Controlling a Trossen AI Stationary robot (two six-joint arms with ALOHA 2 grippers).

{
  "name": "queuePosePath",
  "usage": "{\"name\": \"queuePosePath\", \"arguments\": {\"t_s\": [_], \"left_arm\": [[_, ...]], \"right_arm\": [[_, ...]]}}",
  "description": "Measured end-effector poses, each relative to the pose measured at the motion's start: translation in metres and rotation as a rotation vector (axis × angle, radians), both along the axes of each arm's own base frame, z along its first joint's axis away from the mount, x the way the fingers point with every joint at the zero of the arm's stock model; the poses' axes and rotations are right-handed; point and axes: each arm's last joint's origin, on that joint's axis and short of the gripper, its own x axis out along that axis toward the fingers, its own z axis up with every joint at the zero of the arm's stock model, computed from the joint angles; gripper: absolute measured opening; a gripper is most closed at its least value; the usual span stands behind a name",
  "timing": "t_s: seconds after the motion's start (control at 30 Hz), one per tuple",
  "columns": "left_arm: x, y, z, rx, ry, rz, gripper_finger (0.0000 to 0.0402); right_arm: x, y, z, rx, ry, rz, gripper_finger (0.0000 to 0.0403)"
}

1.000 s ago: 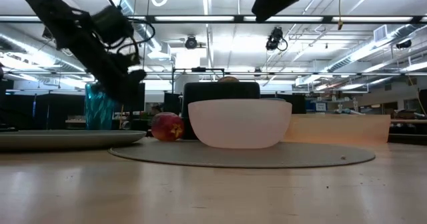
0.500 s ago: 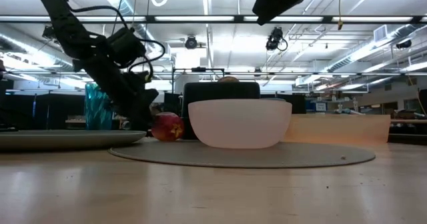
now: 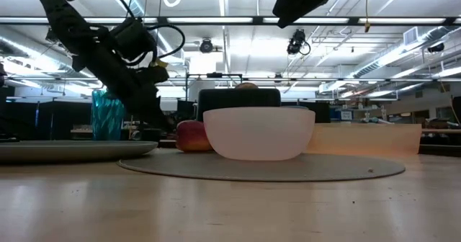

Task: Arrange a breakfast setting
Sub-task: Put the apple to the top left of the gray placemat

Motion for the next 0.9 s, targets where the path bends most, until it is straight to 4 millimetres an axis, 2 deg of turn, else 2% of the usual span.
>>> {"name": "queuePosePath", "arguments": {"t_s": [0.17,0.47,0.77,0.9], "left_arm": [[-0.004,0.007,-0.004,0.063,0.072,-0.017,0.0156],[0.000,0.008,0.000,0.147,0.055,-0.079,0.0156],[0.005,0.011,-0.022,0.154,0.123,-0.111,0.0156],[0.008,0.012,-0.023,0.164,0.105,-0.100,0.0156]], "right_arm": [[0.000,0.000,0.000,0.000,0.000,0.000,0.0291],[0.000,0.000,0.000,-0.003,0.001,0.003,0.0291],[0.000,0.000,0.000,-0.004,0.000,0.005,0.0291],[0.000,0.000,0.000,-0.004,-0.002,0.006,0.0291]]}}
